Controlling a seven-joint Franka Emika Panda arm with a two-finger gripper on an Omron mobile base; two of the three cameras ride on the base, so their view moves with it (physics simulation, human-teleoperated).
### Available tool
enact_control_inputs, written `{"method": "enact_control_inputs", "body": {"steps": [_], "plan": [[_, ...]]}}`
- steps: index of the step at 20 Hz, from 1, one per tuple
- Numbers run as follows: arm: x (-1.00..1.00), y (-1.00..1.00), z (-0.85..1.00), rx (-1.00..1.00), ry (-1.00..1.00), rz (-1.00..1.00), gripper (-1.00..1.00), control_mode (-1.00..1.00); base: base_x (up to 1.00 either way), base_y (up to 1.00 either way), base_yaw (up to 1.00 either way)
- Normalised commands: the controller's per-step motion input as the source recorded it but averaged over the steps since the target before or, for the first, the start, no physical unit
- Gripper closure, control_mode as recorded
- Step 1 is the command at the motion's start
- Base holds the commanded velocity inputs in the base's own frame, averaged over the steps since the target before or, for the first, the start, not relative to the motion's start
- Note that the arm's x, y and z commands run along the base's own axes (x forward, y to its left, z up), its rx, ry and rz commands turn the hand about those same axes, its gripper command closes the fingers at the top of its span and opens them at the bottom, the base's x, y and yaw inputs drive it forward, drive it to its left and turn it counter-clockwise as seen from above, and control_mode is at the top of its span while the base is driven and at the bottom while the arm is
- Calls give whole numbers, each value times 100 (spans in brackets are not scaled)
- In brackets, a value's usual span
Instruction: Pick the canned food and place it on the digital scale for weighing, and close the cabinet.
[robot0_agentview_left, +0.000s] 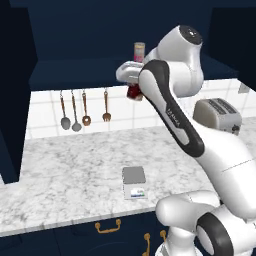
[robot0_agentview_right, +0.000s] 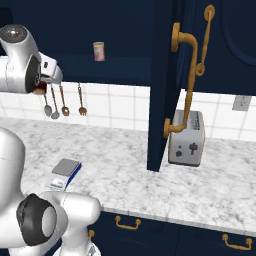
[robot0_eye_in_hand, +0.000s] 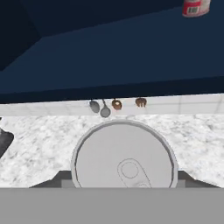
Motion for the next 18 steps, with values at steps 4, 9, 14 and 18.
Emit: {"method": "enact_control_inputs", "body": {"steps": [4, 9, 14, 18], "plan": [[-97, -72, -86, -3, 0, 29, 100, -100, 0, 0, 0], [-17, -39, -100, 0, -1, 60, 100, -100, 0, 0, 0], [40, -3, -100, -4, -8, 53, 100, -100, 0, 0, 0], [67, 0, -100, -6, -7, 52, 100, -100, 0, 0, 0]]}}
